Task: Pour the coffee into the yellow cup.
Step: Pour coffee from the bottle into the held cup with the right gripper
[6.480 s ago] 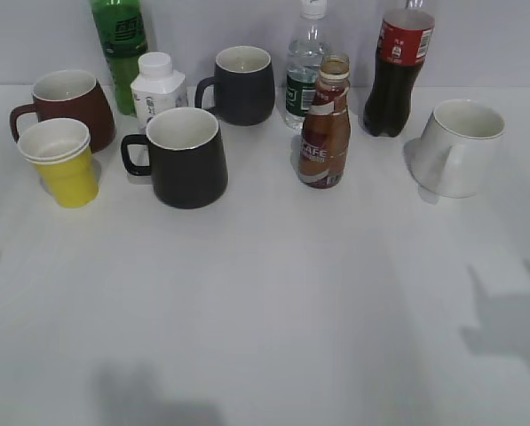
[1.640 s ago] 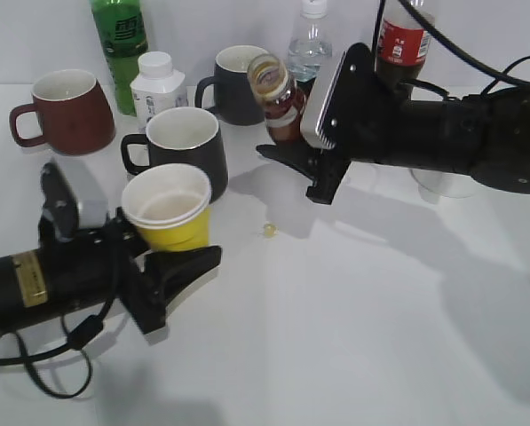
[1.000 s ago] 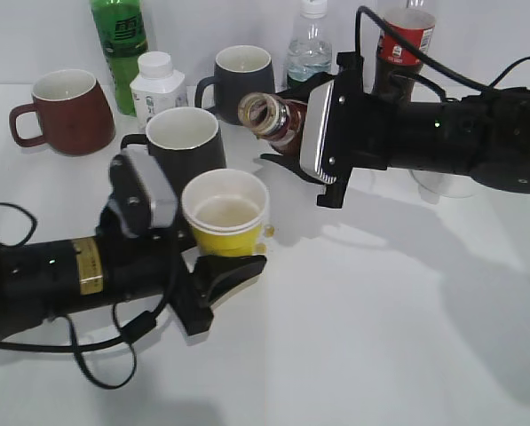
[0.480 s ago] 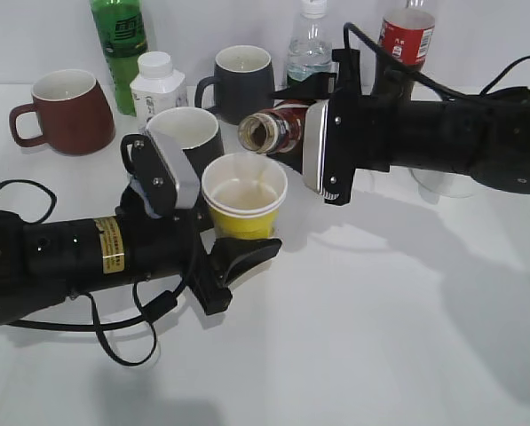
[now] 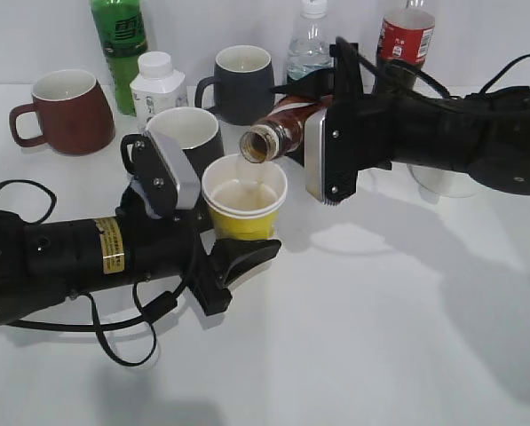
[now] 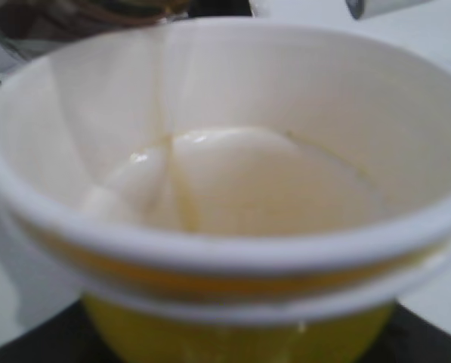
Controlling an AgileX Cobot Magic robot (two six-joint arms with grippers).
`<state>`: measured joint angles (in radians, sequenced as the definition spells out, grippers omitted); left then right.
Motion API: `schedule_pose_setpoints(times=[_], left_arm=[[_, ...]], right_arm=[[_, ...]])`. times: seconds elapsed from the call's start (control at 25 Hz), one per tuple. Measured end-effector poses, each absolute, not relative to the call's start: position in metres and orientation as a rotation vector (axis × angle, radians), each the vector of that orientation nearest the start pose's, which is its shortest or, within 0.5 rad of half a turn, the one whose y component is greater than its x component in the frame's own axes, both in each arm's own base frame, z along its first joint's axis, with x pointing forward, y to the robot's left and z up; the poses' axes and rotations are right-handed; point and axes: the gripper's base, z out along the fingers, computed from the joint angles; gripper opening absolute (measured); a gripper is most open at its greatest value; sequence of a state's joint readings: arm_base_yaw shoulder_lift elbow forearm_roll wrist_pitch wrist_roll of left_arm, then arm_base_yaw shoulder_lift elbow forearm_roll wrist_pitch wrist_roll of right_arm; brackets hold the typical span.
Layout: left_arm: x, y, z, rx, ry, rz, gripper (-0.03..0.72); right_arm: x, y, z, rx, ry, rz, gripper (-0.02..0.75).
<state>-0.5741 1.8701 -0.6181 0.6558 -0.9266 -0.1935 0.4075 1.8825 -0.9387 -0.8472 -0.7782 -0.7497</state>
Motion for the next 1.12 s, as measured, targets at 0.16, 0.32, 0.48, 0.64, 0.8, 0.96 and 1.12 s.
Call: schedule_pose_setpoints(times=[0.16,0.32,0.48,0.64,0.8,0.96,1.12], left_arm=[[0.2396,-0.2076,0.1319,1.076,1.621,-0.710,0.445],[0.2395,-0.2076,0.1318,1.076,1.621,-0.709,0.445],[0.2395,-0.2076,0.1318,1.076,1.621,-0.709,0.445],[0.2395,-0.2076,0.1318,1.076,1.621,-0.709,0.445],[0.2395,-0.2075,0.1317,1.076,1.623,-0.709,0.445],[0.2394,-0.2077,0.1315,1.078,1.625,-0.708,0.445],[0.2394,-0.2077,0.1315,1.078,1.625,-0.708,0.445]], right_arm=[[0.3301,0.1934,0.1845,-1.639,0.754,-0.257,0.503],[0.3322,0.1922,0.1855,-1.635,0.741,-0.304,0.503],[0.3329,0.1918,0.1859,-1.644,0.715,-0.340,0.503],[0.3330,0.1917,0.1861,-1.652,0.694,-0.362,0.503],[0.3339,0.1912,0.1866,-1.655,0.678,-0.392,0.503],[0.3354,0.1903,0.1877,-1.648,0.670,-0.425,0.503],[0.3357,0.1902,0.1880,-1.647,0.666,-0.433,0.503]])
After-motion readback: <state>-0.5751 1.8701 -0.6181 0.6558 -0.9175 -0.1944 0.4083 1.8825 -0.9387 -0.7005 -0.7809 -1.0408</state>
